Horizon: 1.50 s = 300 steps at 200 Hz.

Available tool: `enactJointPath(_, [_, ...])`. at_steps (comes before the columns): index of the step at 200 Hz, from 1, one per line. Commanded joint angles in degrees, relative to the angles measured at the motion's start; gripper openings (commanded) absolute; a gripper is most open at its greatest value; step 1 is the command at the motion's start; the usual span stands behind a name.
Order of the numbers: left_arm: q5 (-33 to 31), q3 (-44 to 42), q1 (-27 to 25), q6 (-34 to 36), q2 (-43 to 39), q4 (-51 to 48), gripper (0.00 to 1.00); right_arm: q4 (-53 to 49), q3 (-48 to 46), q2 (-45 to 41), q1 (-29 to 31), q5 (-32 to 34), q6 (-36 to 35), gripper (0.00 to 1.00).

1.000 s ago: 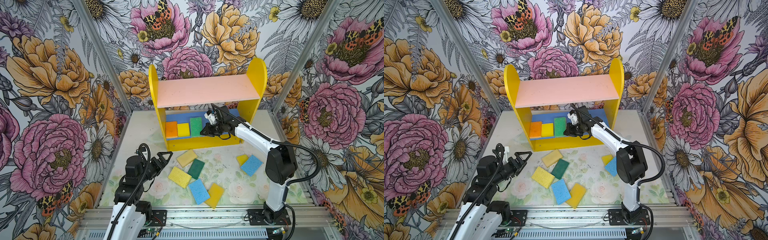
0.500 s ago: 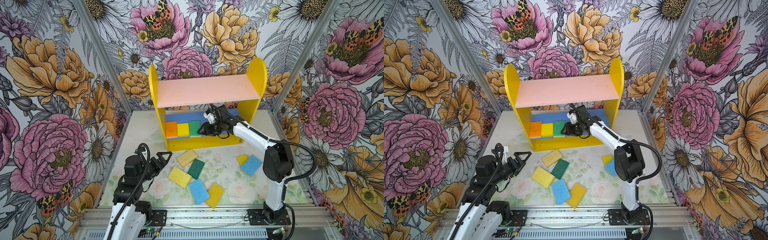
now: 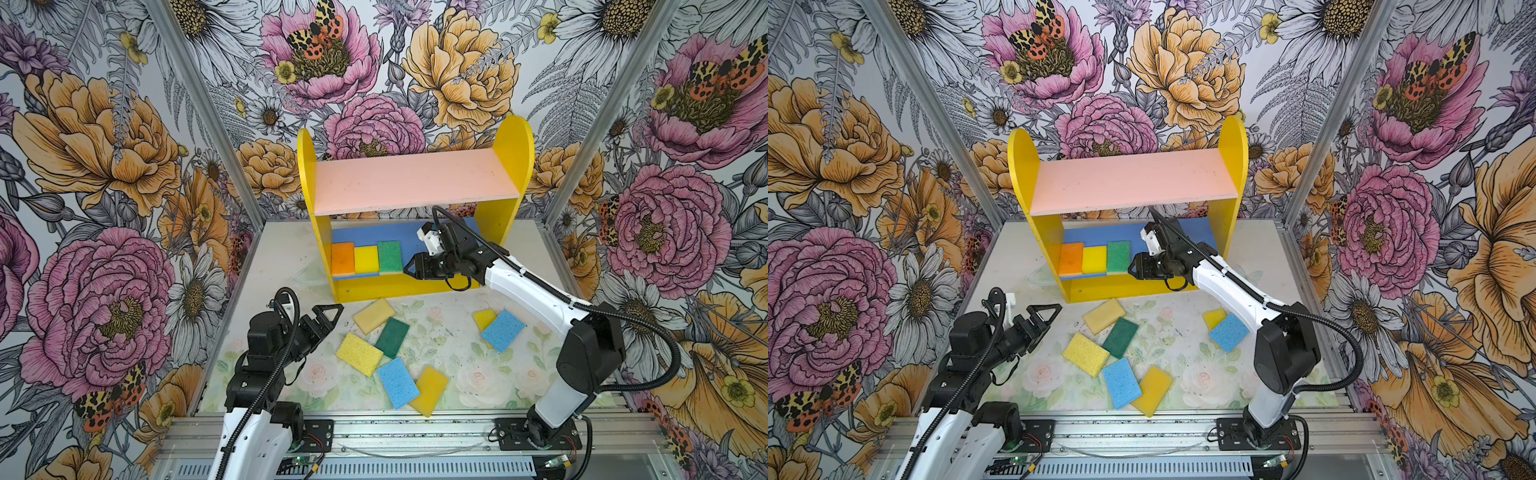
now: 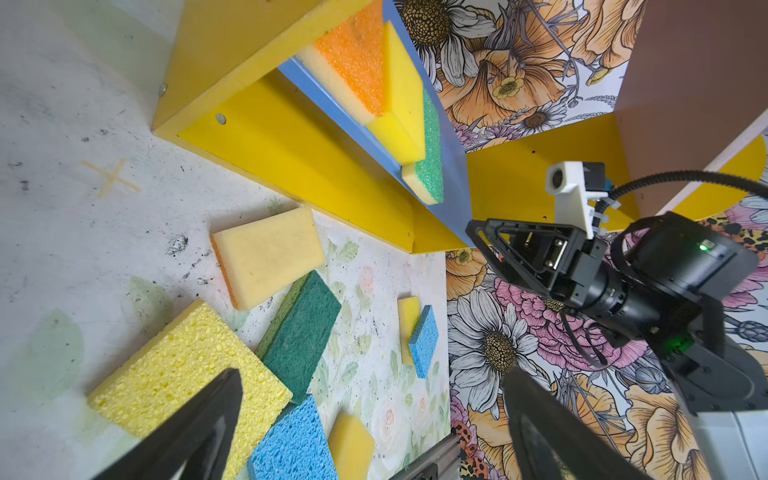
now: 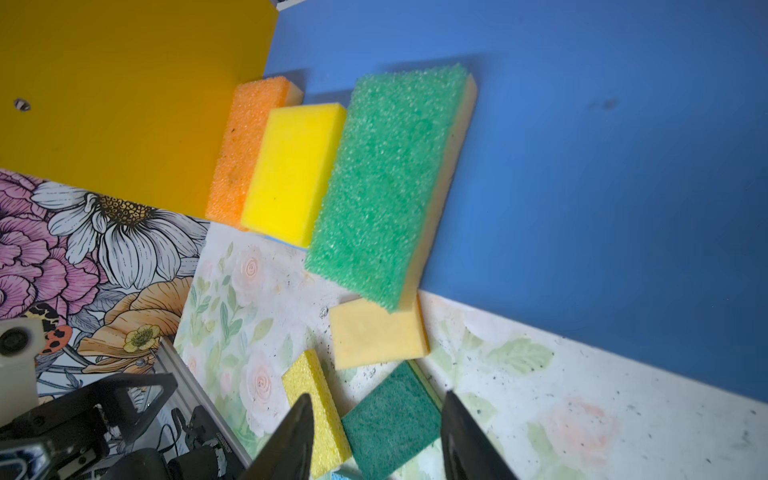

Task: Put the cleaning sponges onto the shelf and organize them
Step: 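Press the green sponge upright against the yellow sponge and open the right gripper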

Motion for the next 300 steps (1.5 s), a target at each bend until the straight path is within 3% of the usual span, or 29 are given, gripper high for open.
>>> enactJointPath(1, [-0.1,0.0,0.6,2.7,0.6,-0.8,0.99,2.4,-3.8,-3.9,2.7,4.0,2.2,0.51])
enactJointPath(53, [-0.7,1.7,1.3,5.7,1.3,-2.5,0.99,7.2,-6.3,-2.8,5.5,2.6,6.5,0.43])
enactJointPath(118, [-0.4,1.5,1.6,6.1,1.6,-2.7,0.99,9.4,0.2,5.7,6.2,2.7,8.5,0.26])
enactJointPath(180, [0.0,1.5,1.8,6.1,2.1,-2.8,0.99,10.9,2.9,11.1,5.8,7.0,10.1,0.13])
enactJointPath(300, [0.4,1.6,1.8,6.2,2.9,-2.8,0.99,14.0,5.9,15.2,3.6,7.7,11.6,0.1])
